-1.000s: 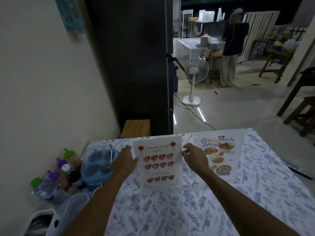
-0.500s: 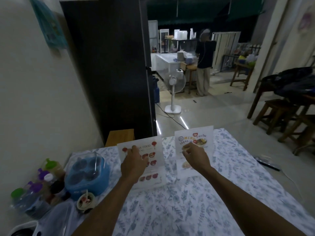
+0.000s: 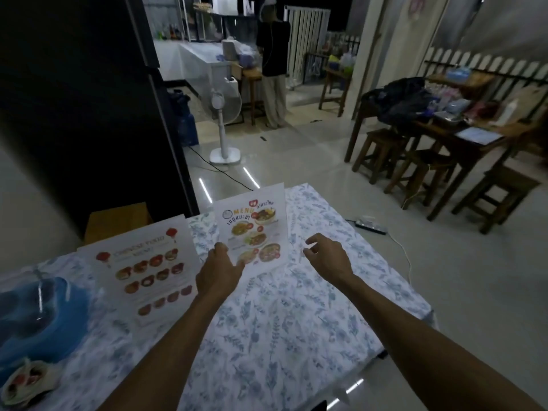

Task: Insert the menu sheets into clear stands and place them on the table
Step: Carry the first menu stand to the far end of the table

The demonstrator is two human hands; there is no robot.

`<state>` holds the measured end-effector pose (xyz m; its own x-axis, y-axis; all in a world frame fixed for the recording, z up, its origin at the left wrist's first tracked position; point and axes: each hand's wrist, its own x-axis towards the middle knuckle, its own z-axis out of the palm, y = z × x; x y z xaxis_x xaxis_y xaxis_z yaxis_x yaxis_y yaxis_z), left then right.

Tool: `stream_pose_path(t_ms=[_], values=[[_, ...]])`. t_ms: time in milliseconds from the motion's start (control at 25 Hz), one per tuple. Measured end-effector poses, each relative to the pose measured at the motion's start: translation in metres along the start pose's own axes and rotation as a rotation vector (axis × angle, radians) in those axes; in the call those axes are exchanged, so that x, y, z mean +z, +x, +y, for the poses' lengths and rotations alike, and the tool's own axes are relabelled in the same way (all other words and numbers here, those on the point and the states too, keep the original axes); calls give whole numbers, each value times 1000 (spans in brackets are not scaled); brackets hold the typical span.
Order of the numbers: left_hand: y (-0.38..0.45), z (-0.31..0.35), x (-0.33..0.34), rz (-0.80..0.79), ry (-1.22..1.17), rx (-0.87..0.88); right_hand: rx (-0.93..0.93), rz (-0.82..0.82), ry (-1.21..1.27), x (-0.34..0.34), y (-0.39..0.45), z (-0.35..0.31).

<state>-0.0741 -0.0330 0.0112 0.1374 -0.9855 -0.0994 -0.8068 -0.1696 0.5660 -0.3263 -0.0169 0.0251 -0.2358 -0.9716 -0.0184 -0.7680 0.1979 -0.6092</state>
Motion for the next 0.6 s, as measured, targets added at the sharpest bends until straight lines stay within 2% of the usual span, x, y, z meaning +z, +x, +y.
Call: stream_pose_path(t_ms=[320,480,600], values=[[62,-22,46,-26,-32,-286,26,-229,-14,62,97,41],[90,-25,68,-95,-107,-351,-4,-354,-3,96,142,48],[107,-16,79,-49,-120,-412,-56,-419,9,118,162,58]])
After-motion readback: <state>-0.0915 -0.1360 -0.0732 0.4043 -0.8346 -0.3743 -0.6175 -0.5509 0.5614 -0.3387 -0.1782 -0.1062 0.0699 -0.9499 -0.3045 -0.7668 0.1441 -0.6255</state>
